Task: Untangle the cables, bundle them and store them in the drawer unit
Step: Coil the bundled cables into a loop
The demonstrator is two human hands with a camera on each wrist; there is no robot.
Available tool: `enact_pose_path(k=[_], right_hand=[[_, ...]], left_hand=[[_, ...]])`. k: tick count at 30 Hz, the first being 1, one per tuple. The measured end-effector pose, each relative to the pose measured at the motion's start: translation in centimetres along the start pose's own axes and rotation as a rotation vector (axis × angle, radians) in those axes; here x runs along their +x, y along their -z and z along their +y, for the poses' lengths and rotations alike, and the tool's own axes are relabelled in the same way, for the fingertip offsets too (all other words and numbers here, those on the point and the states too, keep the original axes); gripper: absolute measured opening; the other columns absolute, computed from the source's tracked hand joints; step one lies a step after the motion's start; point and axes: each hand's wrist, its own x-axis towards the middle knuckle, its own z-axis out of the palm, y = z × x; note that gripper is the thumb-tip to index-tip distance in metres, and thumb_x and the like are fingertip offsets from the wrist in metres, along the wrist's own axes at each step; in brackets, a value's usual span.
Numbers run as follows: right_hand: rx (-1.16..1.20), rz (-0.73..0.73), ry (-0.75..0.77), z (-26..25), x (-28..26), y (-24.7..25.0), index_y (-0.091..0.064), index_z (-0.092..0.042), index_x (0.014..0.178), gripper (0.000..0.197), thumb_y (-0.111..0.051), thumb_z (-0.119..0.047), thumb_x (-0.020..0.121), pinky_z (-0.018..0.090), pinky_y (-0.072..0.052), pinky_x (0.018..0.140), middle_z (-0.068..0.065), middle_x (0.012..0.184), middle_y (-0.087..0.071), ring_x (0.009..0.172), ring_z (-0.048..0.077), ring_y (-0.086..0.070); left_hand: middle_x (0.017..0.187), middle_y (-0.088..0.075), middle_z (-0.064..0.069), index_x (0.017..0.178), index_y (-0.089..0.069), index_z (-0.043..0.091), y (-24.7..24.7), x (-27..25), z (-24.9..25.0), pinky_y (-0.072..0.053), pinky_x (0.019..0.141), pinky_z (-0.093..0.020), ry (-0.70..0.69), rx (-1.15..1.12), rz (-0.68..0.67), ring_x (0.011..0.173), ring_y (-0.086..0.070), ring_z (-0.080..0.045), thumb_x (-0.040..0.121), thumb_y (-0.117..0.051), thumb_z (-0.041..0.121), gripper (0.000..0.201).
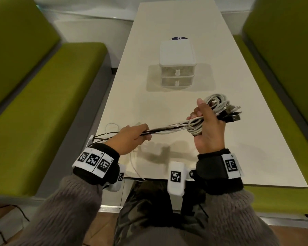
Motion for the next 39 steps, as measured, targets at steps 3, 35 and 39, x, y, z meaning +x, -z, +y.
enact_pose_path(k=[3,35,39], right_hand=[[-0.106,-0.099,-0.039,-0.5,0.1,0.7,-0.044,-0.017,0.065,0.032,-0.061,-0.004,0.089,0.025,-0.042,0.049,-0.005,0.045,-0.039,0.04,0.01,-0.04],[-0.995,-0.567,-0.16,3.1,-2.2,0.0,-0.066,0.001,0.094,0.015,-0.069,0.0,0.08,0.023,-0.053,0.069,0.009,0.077,-0.069,0.071,0.018,-0.069],[-0.984,-0.416,-0.069,1.7,-2.3,0.2,-0.065,-0.007,0.077,0.01,-0.064,0.002,0.082,0.025,-0.049,0.053,0.006,0.055,-0.063,0.049,0.017,-0.061]], left_hand=[[0.082,-0.055,0.004,0.083,-0.054,0.029,1.1,-0.8,-0.6,-0.041,0.071,-0.025,-0.004,-0.139,-0.062,0.072,-0.049,-0.01,0.095,-0.045,0.012,0.022],[0.073,-0.056,0.006,0.084,-0.052,0.015,3.3,0.4,4.0,-0.036,0.063,-0.021,-0.265,0.091,0.158,0.069,-0.051,-0.014,0.086,-0.058,0.041,0.027],[0.064,-0.047,0.014,0.089,-0.046,0.02,3.3,0.3,3.3,-0.028,0.057,-0.014,-0.287,0.218,0.135,0.059,-0.045,-0.004,0.086,-0.058,0.043,0.026]])
